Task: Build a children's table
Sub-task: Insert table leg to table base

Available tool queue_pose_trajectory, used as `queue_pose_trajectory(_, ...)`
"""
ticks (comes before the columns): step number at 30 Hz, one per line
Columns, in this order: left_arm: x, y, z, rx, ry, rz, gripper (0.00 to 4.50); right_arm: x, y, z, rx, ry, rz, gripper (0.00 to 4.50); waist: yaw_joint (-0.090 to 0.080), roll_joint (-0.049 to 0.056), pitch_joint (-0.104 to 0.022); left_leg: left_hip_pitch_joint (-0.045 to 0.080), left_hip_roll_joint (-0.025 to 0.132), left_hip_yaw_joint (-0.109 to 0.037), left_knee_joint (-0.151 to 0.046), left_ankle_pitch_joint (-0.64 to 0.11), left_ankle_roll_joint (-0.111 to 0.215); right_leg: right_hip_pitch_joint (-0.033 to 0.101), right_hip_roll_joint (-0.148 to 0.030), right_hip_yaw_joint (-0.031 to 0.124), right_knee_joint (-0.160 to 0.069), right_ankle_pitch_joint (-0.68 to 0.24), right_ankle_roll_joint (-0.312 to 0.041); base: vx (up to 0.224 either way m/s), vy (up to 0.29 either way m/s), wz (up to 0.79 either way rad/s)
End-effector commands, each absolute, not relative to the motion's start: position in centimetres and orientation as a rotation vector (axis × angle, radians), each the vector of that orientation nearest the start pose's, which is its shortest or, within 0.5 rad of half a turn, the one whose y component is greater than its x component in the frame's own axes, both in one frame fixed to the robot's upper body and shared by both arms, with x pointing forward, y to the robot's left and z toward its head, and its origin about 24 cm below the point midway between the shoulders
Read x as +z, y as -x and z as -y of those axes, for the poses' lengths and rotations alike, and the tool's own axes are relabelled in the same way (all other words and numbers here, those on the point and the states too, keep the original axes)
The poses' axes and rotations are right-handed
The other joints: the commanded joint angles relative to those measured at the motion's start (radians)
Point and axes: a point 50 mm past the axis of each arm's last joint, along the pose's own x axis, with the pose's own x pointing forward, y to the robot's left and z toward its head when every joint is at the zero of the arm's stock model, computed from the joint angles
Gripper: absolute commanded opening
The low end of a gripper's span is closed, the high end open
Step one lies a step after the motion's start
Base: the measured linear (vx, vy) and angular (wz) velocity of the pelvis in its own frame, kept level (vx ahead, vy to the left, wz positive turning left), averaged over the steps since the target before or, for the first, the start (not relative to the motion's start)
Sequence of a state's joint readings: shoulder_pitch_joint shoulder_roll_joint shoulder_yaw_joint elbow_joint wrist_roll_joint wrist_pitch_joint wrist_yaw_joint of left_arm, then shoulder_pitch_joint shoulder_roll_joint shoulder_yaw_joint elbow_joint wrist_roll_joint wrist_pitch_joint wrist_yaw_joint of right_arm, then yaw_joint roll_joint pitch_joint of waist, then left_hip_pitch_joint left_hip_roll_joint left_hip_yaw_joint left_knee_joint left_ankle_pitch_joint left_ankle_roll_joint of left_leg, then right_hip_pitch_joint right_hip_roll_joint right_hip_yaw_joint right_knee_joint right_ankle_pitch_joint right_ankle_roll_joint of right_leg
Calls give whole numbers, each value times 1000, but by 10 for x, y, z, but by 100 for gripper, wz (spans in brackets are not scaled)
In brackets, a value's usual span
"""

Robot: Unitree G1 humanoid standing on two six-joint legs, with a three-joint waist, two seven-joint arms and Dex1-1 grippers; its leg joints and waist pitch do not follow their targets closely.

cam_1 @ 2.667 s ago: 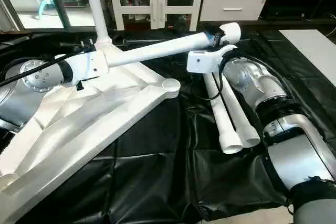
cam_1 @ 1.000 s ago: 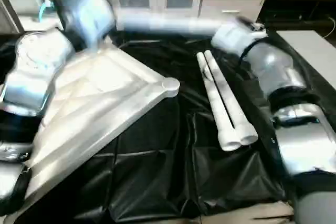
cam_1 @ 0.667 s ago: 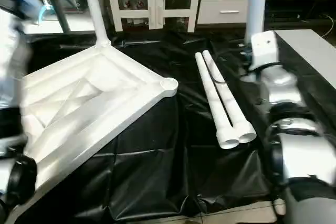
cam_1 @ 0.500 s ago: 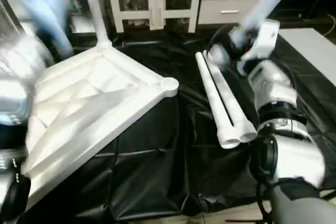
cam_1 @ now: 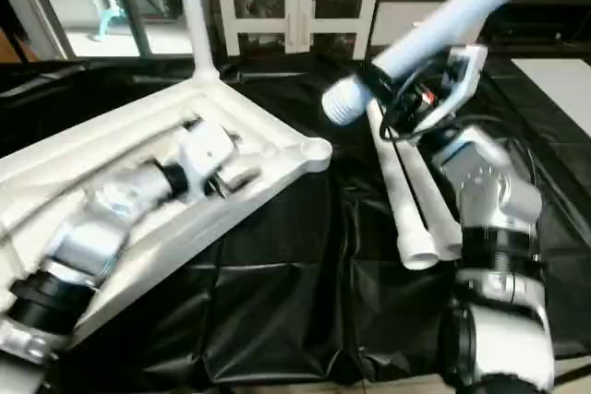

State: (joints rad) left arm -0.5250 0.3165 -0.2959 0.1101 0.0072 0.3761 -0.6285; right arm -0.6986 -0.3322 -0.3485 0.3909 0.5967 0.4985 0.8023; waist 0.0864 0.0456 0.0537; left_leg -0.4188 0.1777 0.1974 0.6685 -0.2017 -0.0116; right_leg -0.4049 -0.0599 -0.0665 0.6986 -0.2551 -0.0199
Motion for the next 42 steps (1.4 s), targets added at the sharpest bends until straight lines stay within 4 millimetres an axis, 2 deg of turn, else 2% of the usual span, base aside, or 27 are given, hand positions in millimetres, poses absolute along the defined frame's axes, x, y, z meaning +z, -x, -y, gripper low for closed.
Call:
queue_pose_trajectory(1, 104, -317, -94, -873, -457, -168, 437, 183, -346, 206, 754, -473, 186, 184, -5, -15, -82, 28, 54, -32, -72, -28, 66, 53, -88, 57, -97, 71, -231, 0, 0, 0)
queue_pose_trajectory(6, 81, -318, -94, -835, -539, -240, 450, 184, -343, 207, 706, -444, 201, 184, -10, -15, -83, 30, 55, -34, -72, -5, 72, 51, -83, 56, -98, 61, -205, 0, 0, 0)
queue_pose_trajectory(8, 75, -320, -95, -802, -561, -259, 450, 182, -345, 209, 639, -403, 196, 184, -12, -14, -83, 30, 56, -34, -73, -5, 68, 51, -84, 56, -99, 64, -209, 0, 0, 0)
queue_pose_trajectory(9, 70, -321, -96, -786, -583, -279, 450, 180, -347, 211, 589, -374, 188, 184, -16, -20, -83, 30, 56, -33, -73, 1, 63, 49, -82, 55, -98, 68, -208, 0, 0, 0)
queue_pose_trajectory(10, 65, -322, -98, -771, -602, -298, 450, 178, -348, 212, 565, -362, 175, 184, -17, -17, -83, 31, 54, -33, -74, -1, 62, 51, -84, 56, -99, 67, -210, 0, 0, 0)
queue_pose_trajectory(12, 64, -323, -99, -762, -609, -306, 450, 178, -348, 212, 564, -360, 169, 184, -18, -17, -84, 30, 53, -33, -73, -3, 66, 53, -85, 56, -99, 70, -211, 0, 0, 0)
queue_pose_trajectory(13, 60, -324, -100, -747, -610, -324, 450, 176, -347, 209, 575, -347, 148, 184, -18, -21, -84, 30, 54, -33, -74, 0, 72, 53, -85, 56, -98, 80, -214, 0, 0, 0)
queue_pose_trajectory(15, 56, -325, -101, -747, -622, -341, 450, 174, -347, 206, 581, -333, 121, 184, -18, -21, -84, 28, 54, -32, -73, 12, 85, 54, -85, 56, -98, 97, -216, 0, 0, 0)
queue_pose_trajectory(17, 54, -325, -101, -749, -622, -350, 450, 173, -346, 204, 582, -324, 109, 184, -18, -20, -81, 29, 55, -32, -73, 2, 87, 53, -88, 56, -101, 75, -217, 0, 0, 0)
queue_pose_trajectory(19, 52, -325, -99, -756, -598, -355, 432, 171, -347, 203, 575, -306, 105, 184, -19, -19, -81, 30, 56, -32, -74, -8, 80, 52, -87, 57, -103, 56, -215, 0, 0, 0)
queue_pose_trajectory(23, 51, -324, -96, -772, -557, -371, 403, 169, -348, 202, 563, -284, 100, 184, -19, -21, -83, 28, 56, -33, -74, 13, 83, 54, -87, 56, -97, 88, -220, 0, 0, 0)
queue_pose_trajectory(25, 52, -324, -93, -774, -473, -380, 391, 168, -348, 202, 560, -279, 95, 184, -18, -21, -83, 29, 54, -31, -72, 12, 88, 54, -89, 57, -98, 96, -228, 0, 0, 0)
queue_pose_trajectory(26, 57, -325, -87, -776, -367, -379, 372, 167, -348, 203, 554, -271, 86, 184, -18, -22, -84, 28, 55, -30, -71, 22, 91, 55, -88, 57, -95, 114, -235, 0, 0, 0)
queue_pose_trajectory(28, 62, -327, -82, -773, -320, -381, 361, 165, -349, 204, 538, -264, 75, 184, -17, -22, -85, 28, 55, -31, -70, 37, 101, 55, -87, 56, -93, 135, -242, 0, 0, 0)
queue_pose_trajectory(30, 62, -328, -82, -774, -334, -386, 348, 164, -349, 204, 537, -262, 73, 184, -17, -23, -85, 27, 56, -32, -70, 41, 115, 55, -88, 55, -93, 141, -240, 0, 0, 0)
queue_pose_trajectory(31, 62, -329, -83, -771, -341, -410, 340, 165, -349, 203, 539, -258, 72, 184, -16, -17, -85, 27, 55, -33, -69, 43, 120, 54, -88, 55, -93, 139, -238, 0, 0, 0)
queue_pose_trajectory(33, 62, -329, -85, -771, -352, -422, 320, 165, -349, 203, 543, -249, 70, 184, -18, -19, -85, 29, 56, -33, -70, 41, 121, 55, -88, 55, -94, 137, -236, 0, 0, 0)
queue_pose_trajectory(36, 61, -328, -87, -791, -357, -448, 306, 165, -349, 203, 548, -231, 64, 184, -18, -15, -88, 29, 58, -35, -68, 73, 130, 56, -89, 54, -88, 183, -243, 0, 0, 0)
queue_pose_trajectory(41, 58, -328, -92, -789, -393, -457, 270, 164, -349, 202, 551, -214, 60, 184, -20, -17, -87, 29, 58, -34, -69, 57, 130, 58, -90, 55, -91, 180, -249, 0, 0, 0)
queue_pose_trajectory(42, 58, -327, -93, -795, -405, -460, 252, 164, -349, 202, 552, -213, 60, 184, -20, -17, -86, 28, 58, -34, -70, 58, 130, 58, -90, 54, -91, 179, -249, 0, 0, 0)
